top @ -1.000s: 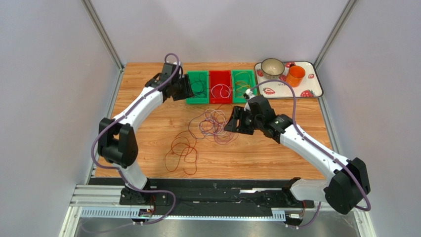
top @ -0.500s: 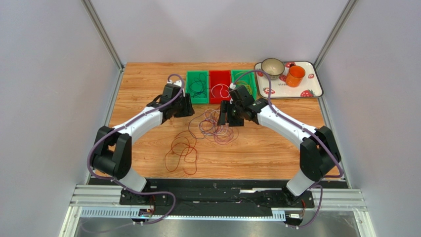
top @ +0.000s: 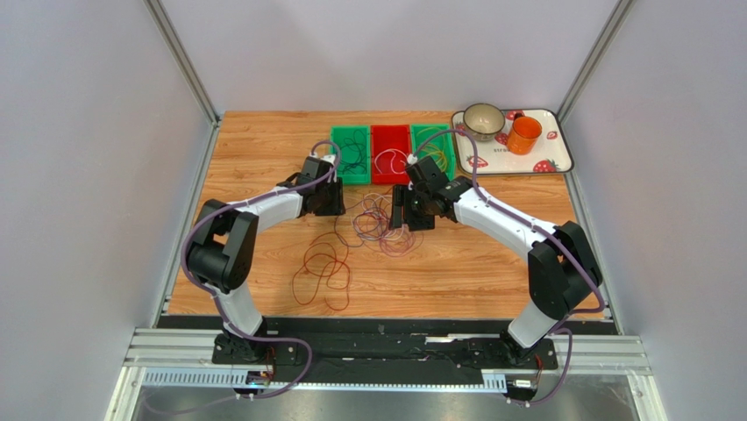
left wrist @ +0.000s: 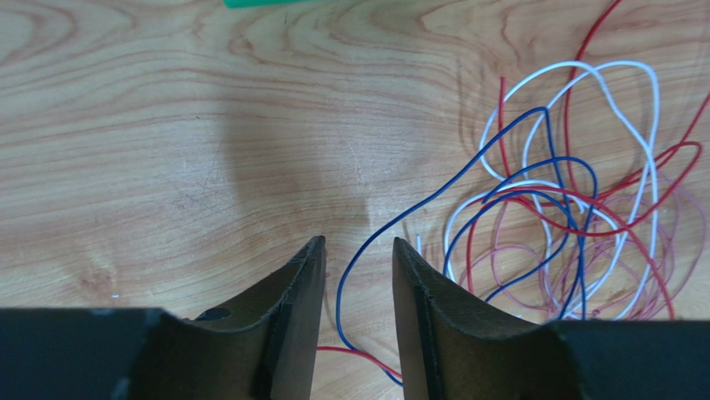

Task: Untangle the cables
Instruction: Untie the cable.

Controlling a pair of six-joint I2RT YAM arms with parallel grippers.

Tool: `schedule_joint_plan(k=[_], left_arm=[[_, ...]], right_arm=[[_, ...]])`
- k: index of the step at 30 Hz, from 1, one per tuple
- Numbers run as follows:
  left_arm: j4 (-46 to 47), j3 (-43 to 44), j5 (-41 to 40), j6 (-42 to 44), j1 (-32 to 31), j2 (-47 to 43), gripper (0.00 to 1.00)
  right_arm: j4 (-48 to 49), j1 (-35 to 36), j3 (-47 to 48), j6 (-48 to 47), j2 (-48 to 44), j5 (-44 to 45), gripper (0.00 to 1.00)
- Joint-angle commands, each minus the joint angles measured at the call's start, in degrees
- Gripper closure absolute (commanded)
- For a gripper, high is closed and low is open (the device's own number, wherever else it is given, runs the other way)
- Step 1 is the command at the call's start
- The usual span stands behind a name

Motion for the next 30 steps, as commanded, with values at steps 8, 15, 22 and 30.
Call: schedule_joint_plan(k=[8,15,22,30], left_arm=[[3.8,1.5,3.4,0.3,-0.3,1.1,0.95],[-4.7,3.8,0.3,1.6,-4.7,-8.9,1.0],[-17.7,13.7,-1.3,4.5,-10.5,-25.9,1.0],[-17.1,14.8,4.8,8.1,-15.1,-44.0,1.0]], right_arm=[[0.6,0.2,-1.1,-1.7,-1.1,1.0,0.39],[0.7,0.2,-1.1,-2.1,-1.2,0.7,0.39],[0.7,0.3,1.0,-2.4,-4.2,0.4,0.39],[5.5,0.2,-0.4,-1.4,-12.4,-0.5,0.39]])
